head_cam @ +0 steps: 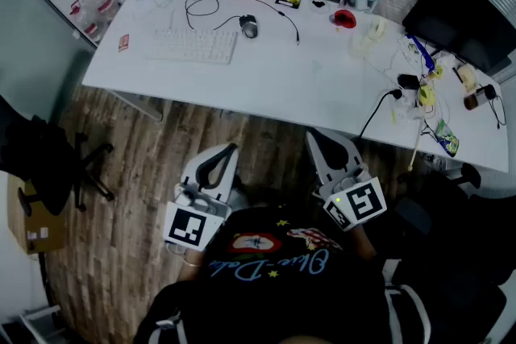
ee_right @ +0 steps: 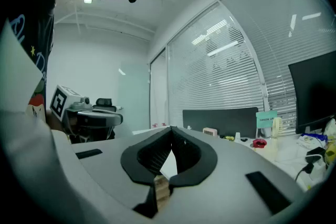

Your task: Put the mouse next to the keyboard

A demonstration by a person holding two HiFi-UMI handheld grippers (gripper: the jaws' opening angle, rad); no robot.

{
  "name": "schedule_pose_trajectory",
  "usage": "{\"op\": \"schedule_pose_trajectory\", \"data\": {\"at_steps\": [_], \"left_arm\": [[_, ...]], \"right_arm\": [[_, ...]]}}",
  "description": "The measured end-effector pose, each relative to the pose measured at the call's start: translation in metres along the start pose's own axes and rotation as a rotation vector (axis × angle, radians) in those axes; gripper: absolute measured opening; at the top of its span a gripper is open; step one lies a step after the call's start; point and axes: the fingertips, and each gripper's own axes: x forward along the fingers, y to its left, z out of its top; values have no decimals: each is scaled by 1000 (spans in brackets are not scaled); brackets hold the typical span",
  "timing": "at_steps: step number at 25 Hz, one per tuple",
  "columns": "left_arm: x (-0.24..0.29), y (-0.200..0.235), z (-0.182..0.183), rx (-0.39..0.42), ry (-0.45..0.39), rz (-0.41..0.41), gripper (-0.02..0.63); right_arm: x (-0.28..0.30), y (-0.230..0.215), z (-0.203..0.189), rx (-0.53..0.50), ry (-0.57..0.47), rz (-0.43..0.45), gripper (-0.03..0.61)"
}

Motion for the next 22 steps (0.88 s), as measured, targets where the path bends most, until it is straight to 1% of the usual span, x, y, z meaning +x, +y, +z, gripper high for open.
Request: {"op": "schedule_pose_trajectory", "data": {"at_steps": [3,11,17,22], "left_arm": [[0,-9,0,9,-14,8,3],[-1,-30,-4,-4,-12,17,3],[-3,-50,-13,-11,8,10,3],[-6,-58,-17,1,29,1,3]], "right_arm": [[-10,-3,-3,2,3,0,-2],[-34,-9,-5,1,6,-2,0],[-55,-14,-16,9,19,-5,2],[-64,-15,-24,27,31,-5,2]]}}
